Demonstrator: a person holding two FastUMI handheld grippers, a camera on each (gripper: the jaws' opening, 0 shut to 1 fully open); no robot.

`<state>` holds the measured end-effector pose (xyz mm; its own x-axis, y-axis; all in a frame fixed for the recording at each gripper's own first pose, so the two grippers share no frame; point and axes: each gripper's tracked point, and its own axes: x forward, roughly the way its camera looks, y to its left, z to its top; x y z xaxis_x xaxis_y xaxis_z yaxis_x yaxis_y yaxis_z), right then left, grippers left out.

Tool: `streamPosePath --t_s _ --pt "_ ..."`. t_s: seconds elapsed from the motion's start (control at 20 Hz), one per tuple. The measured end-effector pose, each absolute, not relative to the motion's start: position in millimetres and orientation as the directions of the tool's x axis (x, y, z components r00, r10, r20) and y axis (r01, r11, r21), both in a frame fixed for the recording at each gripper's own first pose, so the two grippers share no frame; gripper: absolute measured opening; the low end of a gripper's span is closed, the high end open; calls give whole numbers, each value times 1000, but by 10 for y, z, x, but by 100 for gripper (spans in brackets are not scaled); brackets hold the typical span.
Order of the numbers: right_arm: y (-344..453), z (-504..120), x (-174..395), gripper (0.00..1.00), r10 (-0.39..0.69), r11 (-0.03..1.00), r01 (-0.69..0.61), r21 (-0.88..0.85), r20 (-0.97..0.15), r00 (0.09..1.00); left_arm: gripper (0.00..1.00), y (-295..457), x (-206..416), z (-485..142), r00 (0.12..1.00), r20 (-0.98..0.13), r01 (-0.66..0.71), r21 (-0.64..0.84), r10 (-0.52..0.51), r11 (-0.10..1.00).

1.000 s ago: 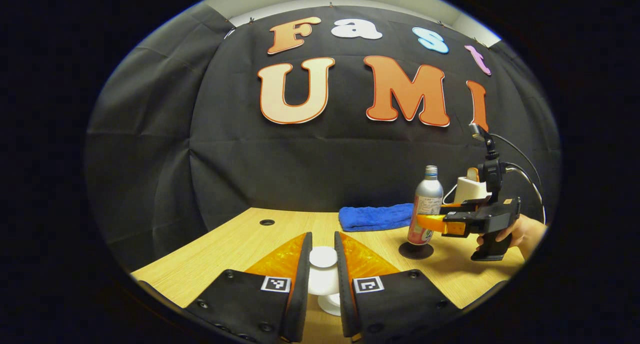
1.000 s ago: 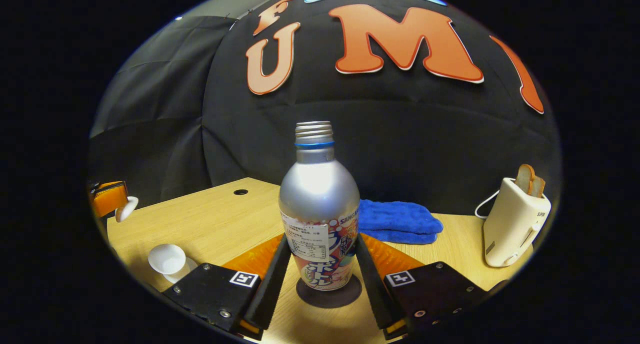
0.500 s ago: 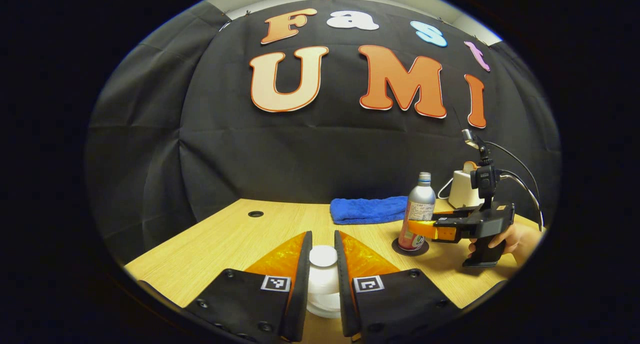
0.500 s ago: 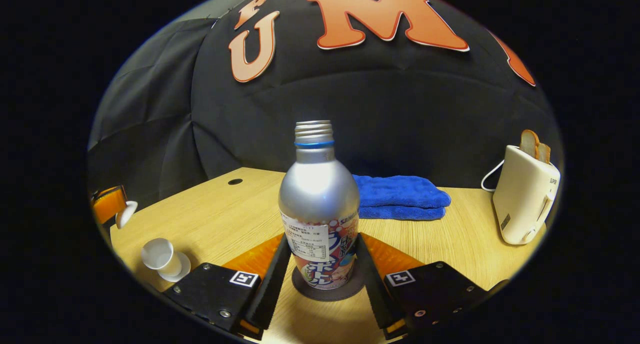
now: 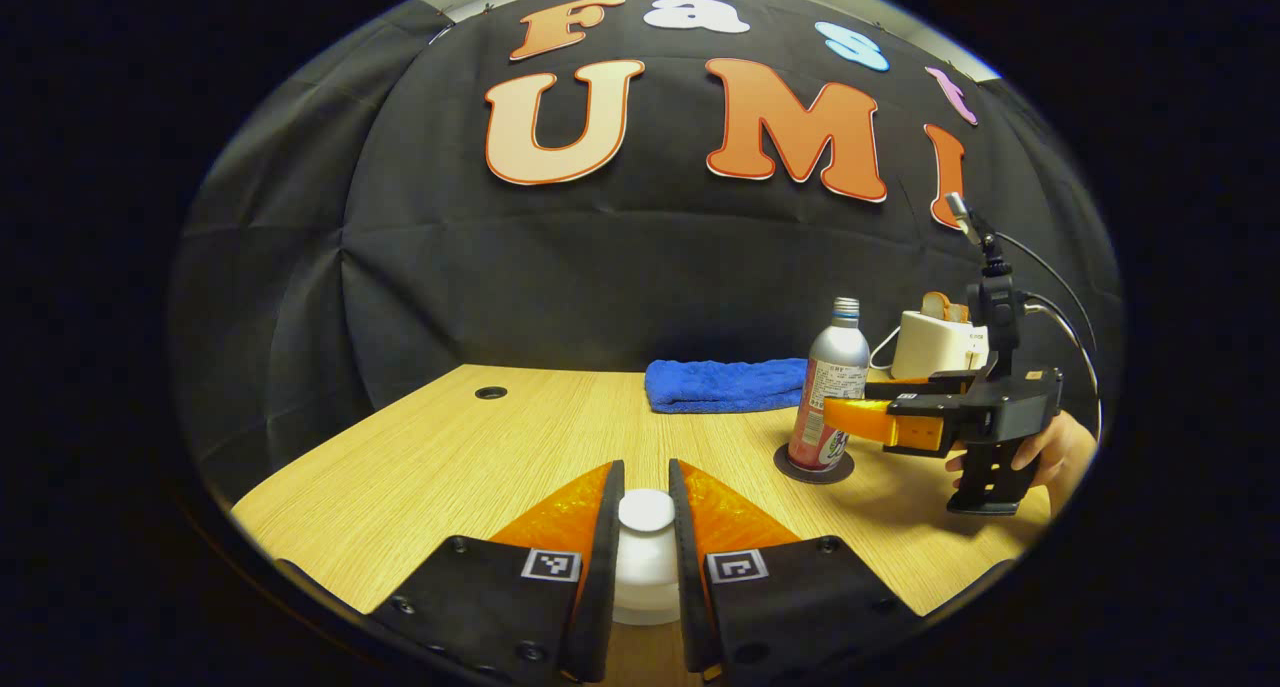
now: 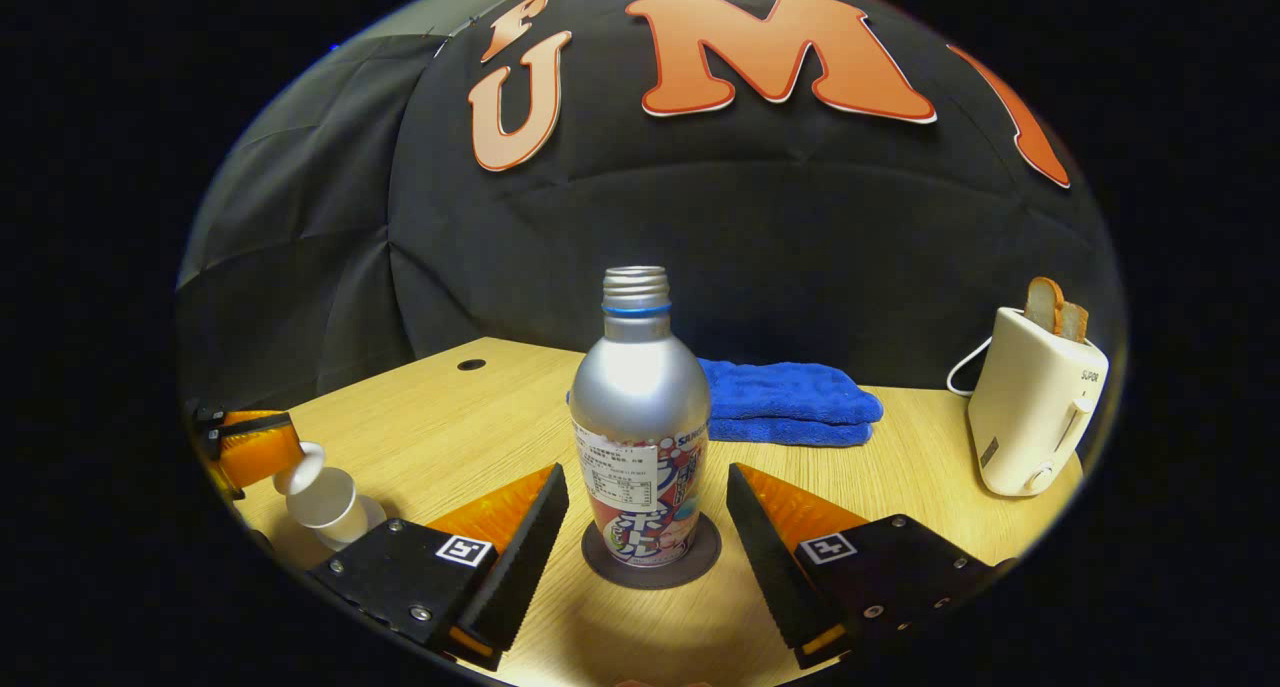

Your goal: Open the teacup lid with one hand, grasp the water bottle and pour water into the teacup with the other hand; after pouring, place the water bottle on the coaster and then close the teacup lid.

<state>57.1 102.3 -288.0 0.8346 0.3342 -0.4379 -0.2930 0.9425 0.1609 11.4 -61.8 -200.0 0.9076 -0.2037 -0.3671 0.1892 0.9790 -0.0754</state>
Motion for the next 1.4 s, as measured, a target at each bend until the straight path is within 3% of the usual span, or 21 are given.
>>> streamPosePath --t_s 0.45,0.75,0.8,0.85,1.0,1.25,1.3,1.4 --pt "814 -2414 242 96 313 950 -287 126 -355 881 32 -660 56 -2292 882 -427 193 -62 -201 979" --pt "616 -2147 79 96 269 963 -245 113 -306 913 36 -643 61 -2247 894 -403 193 -46 -195 980" --pt "563 -2106 61 96 257 966 -237 102 -296 920 46 -642 75 -2182 904 -379 194 -47 -197 980" --pt "531 -2060 38 96 245 969 -227 95 -283 927 44 -625 85 -2098 914 -359 189 -37 -190 981" --pt "478 -1920 -42 96 224 974 -209 87 -250 942 64 -644 115 -1877 934 -310 187 -9 -180 982" --pt "419 -1630 -187 95 175 984 -175 16 -181 968 81 -750 130 -1398 956 -218 192 -32 -194 981" --pt "432 -1566 -218 95 170 985 -171 8 -164 972 92 -799 120 -1331 954 -213 210 -32 -212 977" --pt "473 -1462 -280 95 173 984 -176 -8 -135 976 92 -867 107 -1166 956 -184 224 -35 -227 974"
